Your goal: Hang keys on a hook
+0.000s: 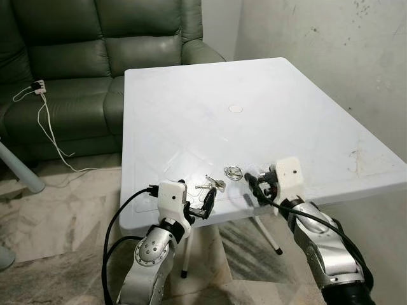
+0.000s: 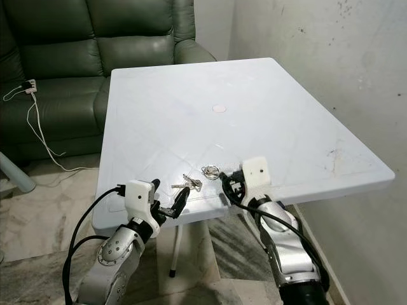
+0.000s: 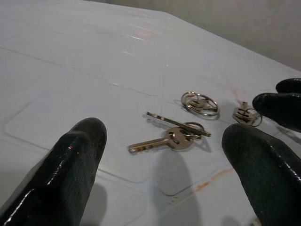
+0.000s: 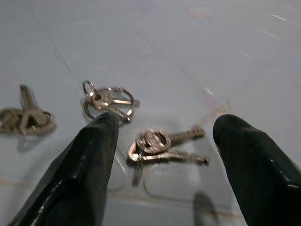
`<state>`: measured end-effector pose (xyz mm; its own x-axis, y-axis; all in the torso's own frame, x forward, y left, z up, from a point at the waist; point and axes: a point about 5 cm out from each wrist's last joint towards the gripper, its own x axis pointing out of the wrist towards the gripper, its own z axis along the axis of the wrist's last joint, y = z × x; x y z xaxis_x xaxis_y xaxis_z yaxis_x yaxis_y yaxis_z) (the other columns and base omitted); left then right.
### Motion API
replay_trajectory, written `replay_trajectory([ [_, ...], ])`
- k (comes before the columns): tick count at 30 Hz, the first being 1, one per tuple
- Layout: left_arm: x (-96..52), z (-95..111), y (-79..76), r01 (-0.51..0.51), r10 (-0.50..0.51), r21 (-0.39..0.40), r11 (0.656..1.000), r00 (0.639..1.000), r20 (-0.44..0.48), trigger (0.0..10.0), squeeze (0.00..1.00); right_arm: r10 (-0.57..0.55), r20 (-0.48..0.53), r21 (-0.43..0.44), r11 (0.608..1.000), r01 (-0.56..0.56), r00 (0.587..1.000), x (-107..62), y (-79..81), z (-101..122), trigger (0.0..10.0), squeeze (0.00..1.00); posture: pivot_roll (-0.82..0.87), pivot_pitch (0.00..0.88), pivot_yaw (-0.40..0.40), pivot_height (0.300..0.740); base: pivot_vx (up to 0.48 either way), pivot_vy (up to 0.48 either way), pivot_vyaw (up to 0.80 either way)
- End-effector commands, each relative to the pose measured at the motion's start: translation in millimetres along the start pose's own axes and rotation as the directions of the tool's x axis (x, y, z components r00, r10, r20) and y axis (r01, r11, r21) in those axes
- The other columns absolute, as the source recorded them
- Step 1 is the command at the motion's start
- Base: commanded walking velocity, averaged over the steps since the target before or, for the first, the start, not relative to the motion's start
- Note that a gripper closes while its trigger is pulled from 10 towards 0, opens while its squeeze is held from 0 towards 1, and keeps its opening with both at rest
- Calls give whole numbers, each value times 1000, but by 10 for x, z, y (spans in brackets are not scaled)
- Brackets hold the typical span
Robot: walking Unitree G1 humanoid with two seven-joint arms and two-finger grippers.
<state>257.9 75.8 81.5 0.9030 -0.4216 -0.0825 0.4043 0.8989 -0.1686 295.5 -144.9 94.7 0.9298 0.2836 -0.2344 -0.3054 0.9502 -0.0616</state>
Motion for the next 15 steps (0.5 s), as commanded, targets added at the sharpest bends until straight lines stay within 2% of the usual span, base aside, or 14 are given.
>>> replay_trajectory([
  [1,30,56,-94,12,-12,-19,1000,1000,22,10000,0,9,-27,-18,1000,-9,1000,-15,-10,-40,10000,0,-65,32,-49,740,0,0,0],
  [11,23,65,-97,11,-11,-17,1000,1000,20,10000,0,58,-43,-45,997,-60,997,-40,82,-84,10000,0,-61,34,-48,740,0,0,0],
  [12,24,66,-97,10,-10,-17,1000,1000,20,10000,0,63,-41,-43,997,-65,997,-40,93,-85,9373,0,-60,34,-48,740,0,0,0],
  [13,24,66,-97,9,-8,-18,1000,1000,20,10000,0,65,-43,-42,997,-67,997,-39,103,-88,9490,0,-58,36,-49,740,0,0,0],
  [14,22,67,-99,7,-7,-18,1000,1000,20,10000,0,71,-43,-36,997,-72,997,-36,126,-91,8235,0,-59,36,-49,740,0,0,0],
  [15,24,67,-97,5,-5,-18,1000,1000,19,10000,0,71,-43,-34,997,-73,997,-32,141,-90,7725,0,-59,36,-49,740,0,0,0],
])
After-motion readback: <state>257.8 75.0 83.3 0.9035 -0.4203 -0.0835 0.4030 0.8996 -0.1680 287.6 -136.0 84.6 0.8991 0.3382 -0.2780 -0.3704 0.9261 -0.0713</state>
